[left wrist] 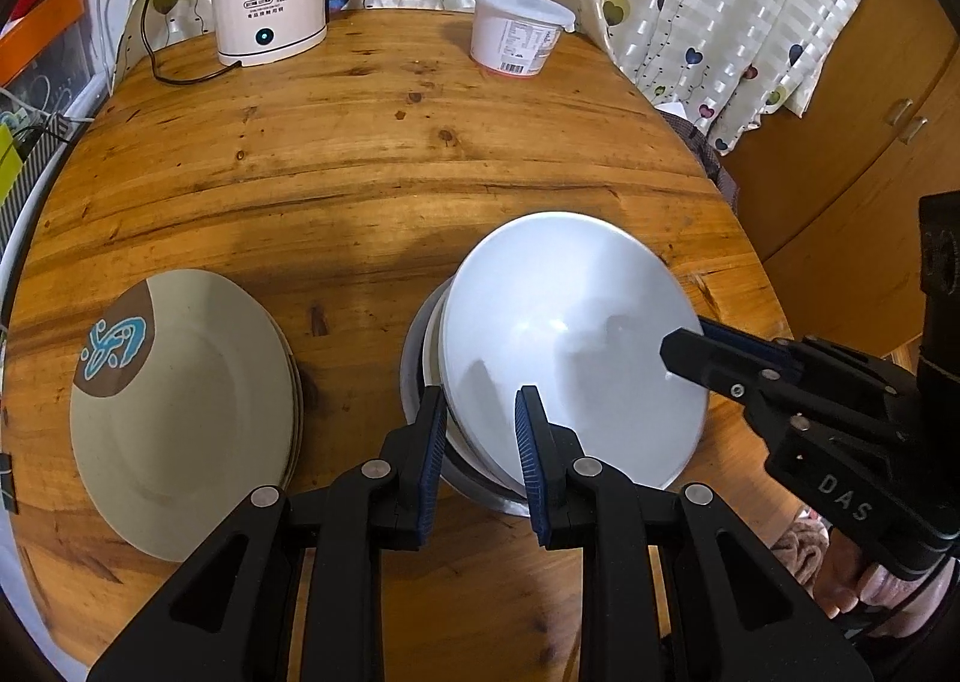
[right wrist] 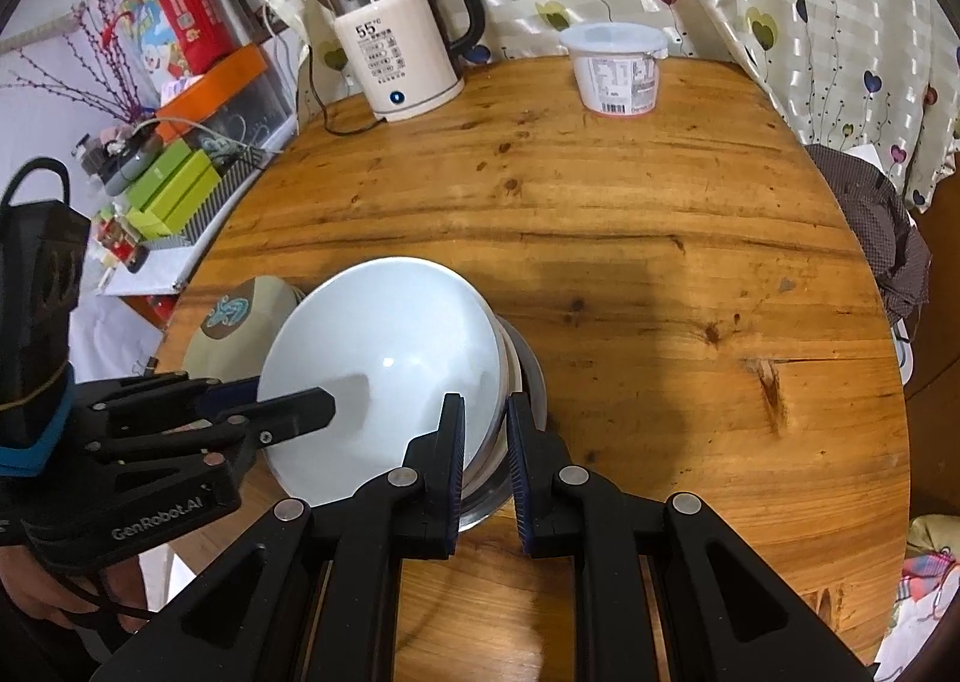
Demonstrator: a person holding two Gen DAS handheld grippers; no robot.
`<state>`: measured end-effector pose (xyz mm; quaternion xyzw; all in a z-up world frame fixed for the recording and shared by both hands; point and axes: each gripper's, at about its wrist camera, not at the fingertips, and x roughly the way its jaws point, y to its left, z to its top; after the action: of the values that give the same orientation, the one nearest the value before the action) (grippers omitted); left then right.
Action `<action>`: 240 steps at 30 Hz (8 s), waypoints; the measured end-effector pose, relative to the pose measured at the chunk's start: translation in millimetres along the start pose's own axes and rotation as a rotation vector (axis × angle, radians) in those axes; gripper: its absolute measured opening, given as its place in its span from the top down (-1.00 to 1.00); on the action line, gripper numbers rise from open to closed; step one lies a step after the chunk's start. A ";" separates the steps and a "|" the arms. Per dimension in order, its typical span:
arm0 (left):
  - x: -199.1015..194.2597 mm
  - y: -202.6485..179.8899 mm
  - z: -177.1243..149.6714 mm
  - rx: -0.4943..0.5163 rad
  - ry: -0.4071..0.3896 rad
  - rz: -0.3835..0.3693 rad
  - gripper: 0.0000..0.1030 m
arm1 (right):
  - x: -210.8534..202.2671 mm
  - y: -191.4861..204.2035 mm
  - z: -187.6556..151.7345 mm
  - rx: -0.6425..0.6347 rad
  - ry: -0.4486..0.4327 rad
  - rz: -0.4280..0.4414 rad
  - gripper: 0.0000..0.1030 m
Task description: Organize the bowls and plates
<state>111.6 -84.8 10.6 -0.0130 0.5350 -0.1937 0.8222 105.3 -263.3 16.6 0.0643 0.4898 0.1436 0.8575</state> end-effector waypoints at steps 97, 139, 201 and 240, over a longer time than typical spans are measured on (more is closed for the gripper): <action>1.8 8.1 -12.0 -0.022 -0.112 -0.069 0.23 | 10.8 -12.4 2.7 0.018 0.001 0.029 0.80; -37.9 31.7 -69.1 -0.042 -0.303 0.046 0.03 | -37.9 28.7 -32.8 -0.132 -0.121 0.001 -0.02; 4.6 74.7 -45.3 -0.282 -0.223 -0.202 0.04 | 10.9 -39.4 -37.1 0.125 -0.043 0.103 0.51; 32.9 101.9 -38.9 -0.553 -0.169 -0.508 0.60 | 23.8 -70.4 -35.2 0.308 -0.015 0.331 0.92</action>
<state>119.8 5.6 -58.1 -0.3822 0.4773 -0.2380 0.7546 99.4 -323.9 -38.6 0.2751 0.4822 0.2054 0.8060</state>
